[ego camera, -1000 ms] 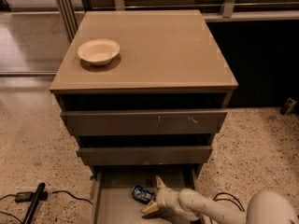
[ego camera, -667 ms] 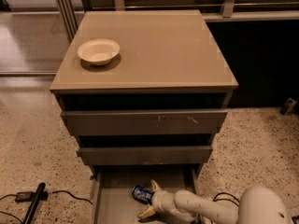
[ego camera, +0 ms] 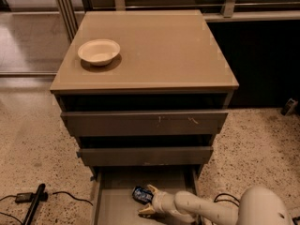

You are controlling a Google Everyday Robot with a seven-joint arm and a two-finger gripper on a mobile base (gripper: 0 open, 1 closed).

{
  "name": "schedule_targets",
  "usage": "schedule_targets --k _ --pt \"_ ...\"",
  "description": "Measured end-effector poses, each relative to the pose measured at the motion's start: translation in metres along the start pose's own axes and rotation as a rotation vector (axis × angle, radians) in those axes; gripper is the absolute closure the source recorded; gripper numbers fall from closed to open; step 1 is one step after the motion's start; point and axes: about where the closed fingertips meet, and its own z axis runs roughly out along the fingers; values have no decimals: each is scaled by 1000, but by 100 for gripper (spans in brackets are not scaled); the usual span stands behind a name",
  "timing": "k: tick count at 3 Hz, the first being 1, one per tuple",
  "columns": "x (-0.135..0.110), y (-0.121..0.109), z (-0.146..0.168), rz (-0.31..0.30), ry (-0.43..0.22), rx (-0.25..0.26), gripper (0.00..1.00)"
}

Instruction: Pick pepsi can from bottom drawer and place on counter

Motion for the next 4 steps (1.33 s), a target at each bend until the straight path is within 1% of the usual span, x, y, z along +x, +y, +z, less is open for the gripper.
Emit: schedule_targets --k 3,4 --pt "0 0 0 0 0 0 96" --pt "-1 0 -1 0 -3 -2 100"
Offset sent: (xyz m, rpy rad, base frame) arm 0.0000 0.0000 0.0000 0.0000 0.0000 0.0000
